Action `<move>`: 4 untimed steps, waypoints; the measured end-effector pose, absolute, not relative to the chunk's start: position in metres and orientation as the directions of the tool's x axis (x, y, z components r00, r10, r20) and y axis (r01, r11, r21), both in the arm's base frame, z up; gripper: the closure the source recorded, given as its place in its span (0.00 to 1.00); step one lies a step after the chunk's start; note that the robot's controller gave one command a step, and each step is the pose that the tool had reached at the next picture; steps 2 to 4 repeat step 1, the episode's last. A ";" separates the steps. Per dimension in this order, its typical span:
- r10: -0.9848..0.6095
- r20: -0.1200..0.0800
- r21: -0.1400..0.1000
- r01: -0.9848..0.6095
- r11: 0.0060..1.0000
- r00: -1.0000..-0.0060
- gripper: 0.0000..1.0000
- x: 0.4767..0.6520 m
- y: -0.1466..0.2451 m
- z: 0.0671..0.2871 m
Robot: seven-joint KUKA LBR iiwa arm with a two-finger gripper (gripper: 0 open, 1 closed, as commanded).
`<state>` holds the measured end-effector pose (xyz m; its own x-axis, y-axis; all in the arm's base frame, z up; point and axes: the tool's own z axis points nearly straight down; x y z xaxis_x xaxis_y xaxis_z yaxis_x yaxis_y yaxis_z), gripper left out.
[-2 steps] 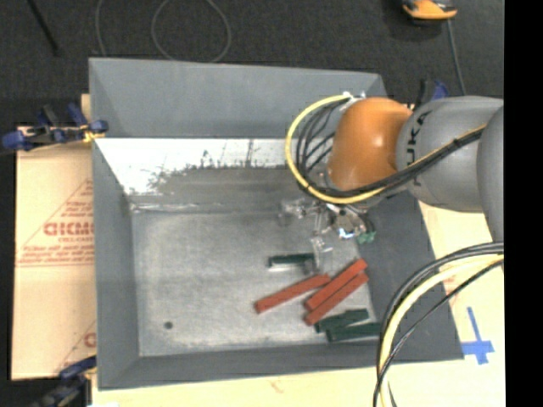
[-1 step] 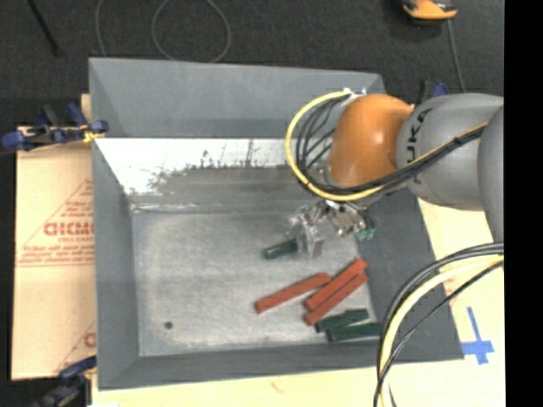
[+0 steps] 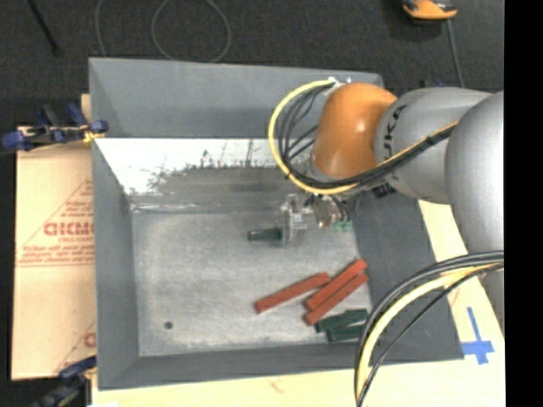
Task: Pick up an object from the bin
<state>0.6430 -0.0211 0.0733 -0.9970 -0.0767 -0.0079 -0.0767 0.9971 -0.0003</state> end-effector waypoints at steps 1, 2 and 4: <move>-0.156 -0.014 -0.003 -0.156 0.988 -0.988 1.00 0.634 0.024 0.205; -0.156 -0.014 -0.003 -0.156 0.988 -0.988 1.00 0.634 0.024 0.205; -0.156 -0.014 -0.003 -0.156 0.988 -0.988 1.00 0.634 0.024 0.205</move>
Offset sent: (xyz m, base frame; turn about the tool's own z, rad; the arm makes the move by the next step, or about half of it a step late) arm -0.0120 0.0456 0.1253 -0.0800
